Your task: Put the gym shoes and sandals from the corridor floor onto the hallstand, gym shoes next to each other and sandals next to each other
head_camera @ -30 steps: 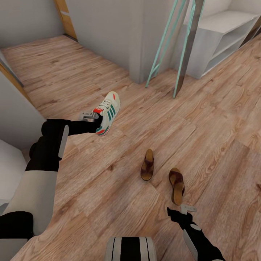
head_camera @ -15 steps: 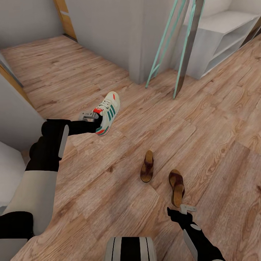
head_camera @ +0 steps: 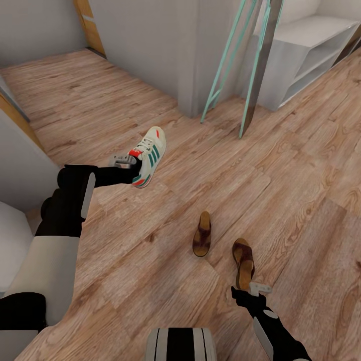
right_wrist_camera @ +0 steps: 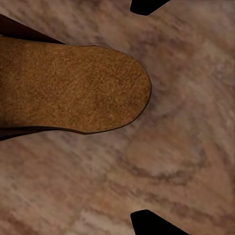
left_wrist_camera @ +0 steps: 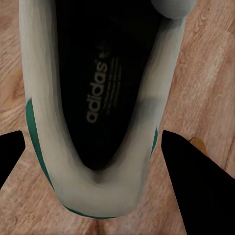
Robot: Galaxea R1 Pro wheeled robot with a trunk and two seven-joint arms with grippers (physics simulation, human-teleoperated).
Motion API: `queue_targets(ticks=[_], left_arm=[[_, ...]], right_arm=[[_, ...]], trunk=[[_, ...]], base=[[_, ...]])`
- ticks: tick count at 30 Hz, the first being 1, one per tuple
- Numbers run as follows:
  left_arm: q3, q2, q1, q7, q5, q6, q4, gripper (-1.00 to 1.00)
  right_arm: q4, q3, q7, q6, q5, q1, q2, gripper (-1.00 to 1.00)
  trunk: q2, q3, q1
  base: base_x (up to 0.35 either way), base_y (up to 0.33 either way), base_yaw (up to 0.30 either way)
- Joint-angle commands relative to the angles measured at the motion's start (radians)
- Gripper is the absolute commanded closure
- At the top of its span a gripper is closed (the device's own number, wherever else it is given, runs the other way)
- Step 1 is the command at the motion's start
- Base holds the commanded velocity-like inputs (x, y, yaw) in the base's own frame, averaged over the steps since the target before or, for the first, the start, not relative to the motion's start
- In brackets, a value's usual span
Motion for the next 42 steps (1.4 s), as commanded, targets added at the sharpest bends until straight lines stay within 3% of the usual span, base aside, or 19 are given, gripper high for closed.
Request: queue_targets(ticks=[1,25,42], left_arm=[[0.0,0.0,-0.001,-0.01,-0.01,0.002,-0.001,1.0],[0.0,0.0,-0.001,-0.01,-0.01,0.002,0.0,1.0],[0.001,0.0,-0.001,-0.01,-0.01,0.002,0.001,1.0]], right_arm=[[-0.001,0.001,-0.001,0.003,-0.008,0.0,0.0,-1.0],[-0.001,0.0,-0.001,0.003,-0.008,0.0,0.0,-1.0],[-0.001,-0.001,-0.001,0.003,-0.011,0.0,0.0,-1.0]], trunk=[[0.0,-0.001,0.0],[0.0,-0.001,0.0],[-0.004,-0.086,0.007]], base=[[0.004,-0.002,0.0],[0.044,-0.032,0.0],[0.0,0.0,0.0]])
